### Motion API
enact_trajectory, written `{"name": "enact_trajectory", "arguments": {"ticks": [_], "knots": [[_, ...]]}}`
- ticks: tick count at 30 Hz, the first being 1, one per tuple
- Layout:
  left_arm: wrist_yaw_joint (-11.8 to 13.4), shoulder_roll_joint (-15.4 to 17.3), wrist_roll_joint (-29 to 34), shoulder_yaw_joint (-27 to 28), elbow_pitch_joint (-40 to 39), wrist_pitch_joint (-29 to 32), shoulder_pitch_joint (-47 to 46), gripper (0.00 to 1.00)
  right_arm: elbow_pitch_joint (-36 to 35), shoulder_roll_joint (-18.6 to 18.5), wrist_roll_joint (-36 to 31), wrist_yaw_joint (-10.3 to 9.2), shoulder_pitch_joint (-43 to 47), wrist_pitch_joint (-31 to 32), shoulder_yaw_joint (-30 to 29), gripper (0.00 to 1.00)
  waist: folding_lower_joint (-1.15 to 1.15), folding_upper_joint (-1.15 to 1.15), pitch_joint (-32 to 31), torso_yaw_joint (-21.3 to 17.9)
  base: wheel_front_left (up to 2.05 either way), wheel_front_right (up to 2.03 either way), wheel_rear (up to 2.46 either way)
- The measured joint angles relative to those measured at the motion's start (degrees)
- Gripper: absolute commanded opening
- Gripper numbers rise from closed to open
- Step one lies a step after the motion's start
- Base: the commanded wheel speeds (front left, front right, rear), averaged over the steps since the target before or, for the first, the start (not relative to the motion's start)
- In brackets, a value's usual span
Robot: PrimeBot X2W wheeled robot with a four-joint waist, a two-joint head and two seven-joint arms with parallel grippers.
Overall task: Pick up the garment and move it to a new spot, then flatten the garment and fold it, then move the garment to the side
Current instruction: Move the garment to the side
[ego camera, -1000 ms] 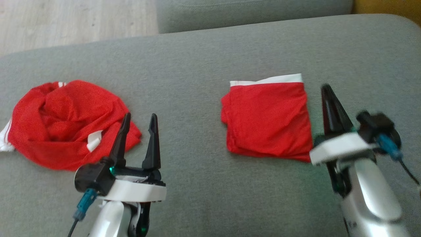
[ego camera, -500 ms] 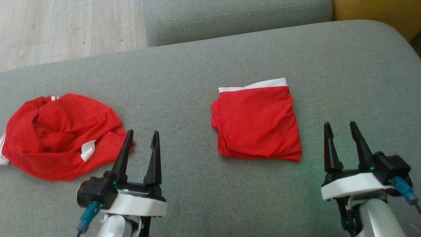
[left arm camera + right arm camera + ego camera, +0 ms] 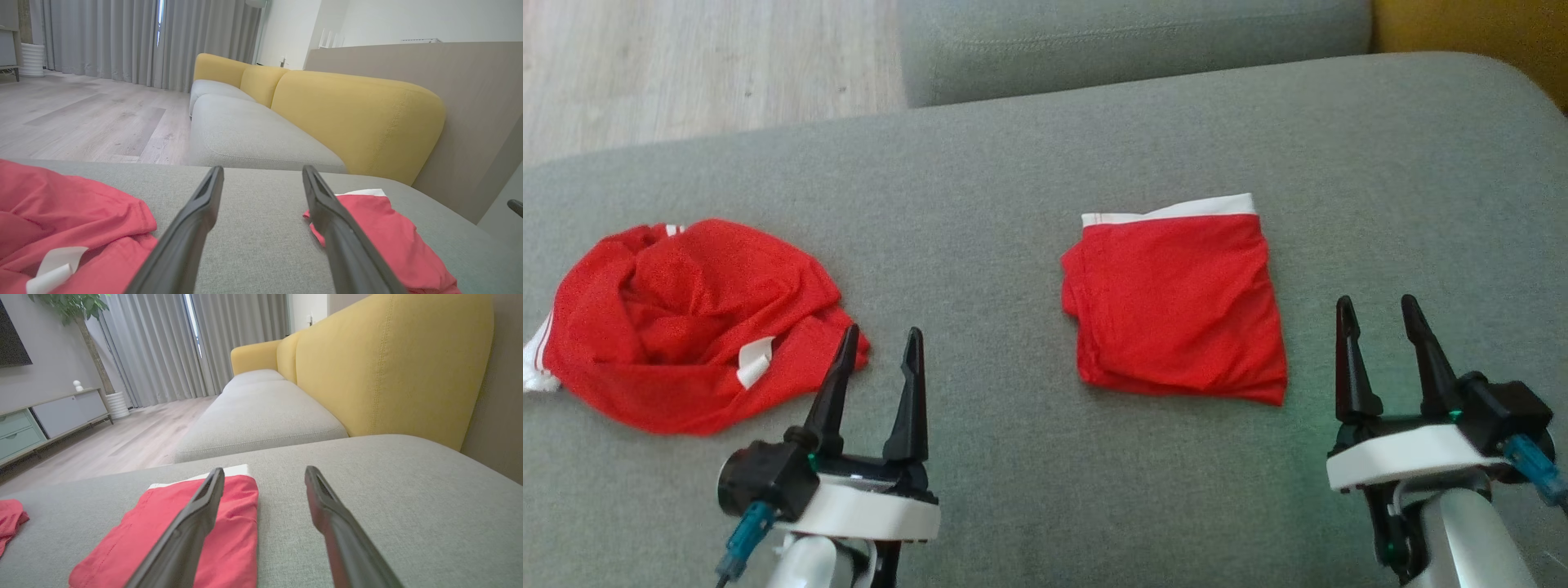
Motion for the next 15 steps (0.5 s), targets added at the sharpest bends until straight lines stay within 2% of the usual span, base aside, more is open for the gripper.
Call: {"name": "enact_trajectory", "arguments": {"ticks": [6,10,15], "knots": [[0.0,0.0,-0.1,-1.0,-0.1,0.0,-0.8,1.0,4.9,0.0,-1.9,0.0,-3.3,0.2,-0.9,1.0,0.0,0.0,2.6,1.5,0.0,0.0,0.0],[0.0,0.0,-0.2,-2.5,-0.3,0.0,-2.9,1.0,10.7,0.0,-1.9,0.0,-8.8,3.4,-2.4,1.0,0.01,0.0,4.8,3.1,0.0,0.0,0.0],[0.4,0.0,-0.7,-4.0,-0.2,0.0,-4.7,1.0,19.2,0.0,3.3,0.0,-14.1,7.1,-2.4,1.0,0.01,0.0,7.2,5.6,0.0,0.0,0.0]]}}
